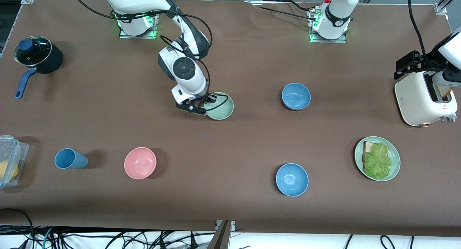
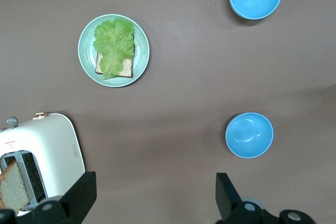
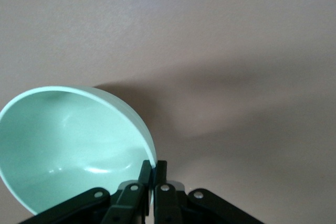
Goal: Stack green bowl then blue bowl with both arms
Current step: 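Slide the green bowl with the right gripper toward the table middle, then release the green bowl and withdraw the right gripper, then reach the left gripper to the light blue bowl and grasp its rim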
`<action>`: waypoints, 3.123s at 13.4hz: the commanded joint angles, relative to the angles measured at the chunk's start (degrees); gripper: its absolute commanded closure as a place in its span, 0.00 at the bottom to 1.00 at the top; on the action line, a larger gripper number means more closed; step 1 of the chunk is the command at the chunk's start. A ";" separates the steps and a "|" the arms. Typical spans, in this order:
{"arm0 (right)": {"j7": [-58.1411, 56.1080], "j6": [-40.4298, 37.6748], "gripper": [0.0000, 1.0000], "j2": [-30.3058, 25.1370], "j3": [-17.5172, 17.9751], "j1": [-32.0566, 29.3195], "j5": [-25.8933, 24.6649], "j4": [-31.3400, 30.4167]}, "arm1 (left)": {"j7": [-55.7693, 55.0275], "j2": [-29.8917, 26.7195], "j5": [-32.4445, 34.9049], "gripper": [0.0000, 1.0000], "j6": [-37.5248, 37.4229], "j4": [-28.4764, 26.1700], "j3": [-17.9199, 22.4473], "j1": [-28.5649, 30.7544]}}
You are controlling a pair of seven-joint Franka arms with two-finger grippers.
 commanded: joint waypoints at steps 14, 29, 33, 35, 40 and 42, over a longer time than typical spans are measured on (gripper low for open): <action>-6.43 -25.21 0.01 3.36 -1.31 -0.51 -2.42 20.35 | 0.91 0.44 -1.75 0.00 -0.28 0.80 -0.09 0.57; -49.27 -39.66 0.00 -14.21 -27.51 -10.16 1.95 21.08 | -6.29 0.53 -4.39 0.00 7.60 -13.15 -6.94 -0.22; -56.01 -40.81 0.00 -18.61 -26.37 -18.16 1.87 19.23 | -6.30 0.70 -4.65 0.00 22.70 -25.53 -8.70 -0.13; -56.56 -40.90 0.00 -20.72 -23.57 -21.42 1.78 16.87 | -6.21 1.14 -4.65 0.00 30.27 -31.43 -9.14 -0.31; -56.48 -40.37 0.00 -22.74 -19.43 -23.19 1.00 15.89 | -6.12 8.52 -4.65 0.00 43.19 -39.61 -12.64 -0.31; -56.56 -40.11 0.00 -23.45 -18.89 -23.54 0.47 16.33 | -5.86 10.80 -4.56 0.00 49.34 -42.96 -13.62 -0.39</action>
